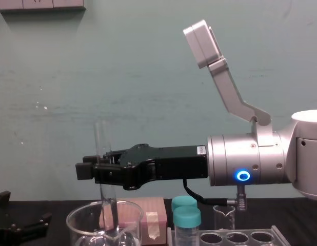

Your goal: Hold the test tube with one hand and immerse one end into the beaker, then return it to the test tube rack.

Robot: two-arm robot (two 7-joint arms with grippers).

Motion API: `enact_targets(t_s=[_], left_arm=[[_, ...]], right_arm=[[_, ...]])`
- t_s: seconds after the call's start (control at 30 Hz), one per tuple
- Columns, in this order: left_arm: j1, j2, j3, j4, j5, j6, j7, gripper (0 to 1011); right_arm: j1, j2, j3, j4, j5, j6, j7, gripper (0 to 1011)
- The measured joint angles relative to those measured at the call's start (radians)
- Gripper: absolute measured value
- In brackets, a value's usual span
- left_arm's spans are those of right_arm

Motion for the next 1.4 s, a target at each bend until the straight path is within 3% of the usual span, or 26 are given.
enact_targets(t_s=[1.4], left_arm=[[0.000,0.000,0.000,0.000,0.000,0.000,0.000,1000]], right_arm=[[-0.003,0.001,0.014,-0.019,0.001,-0.003,-0.016,241]])
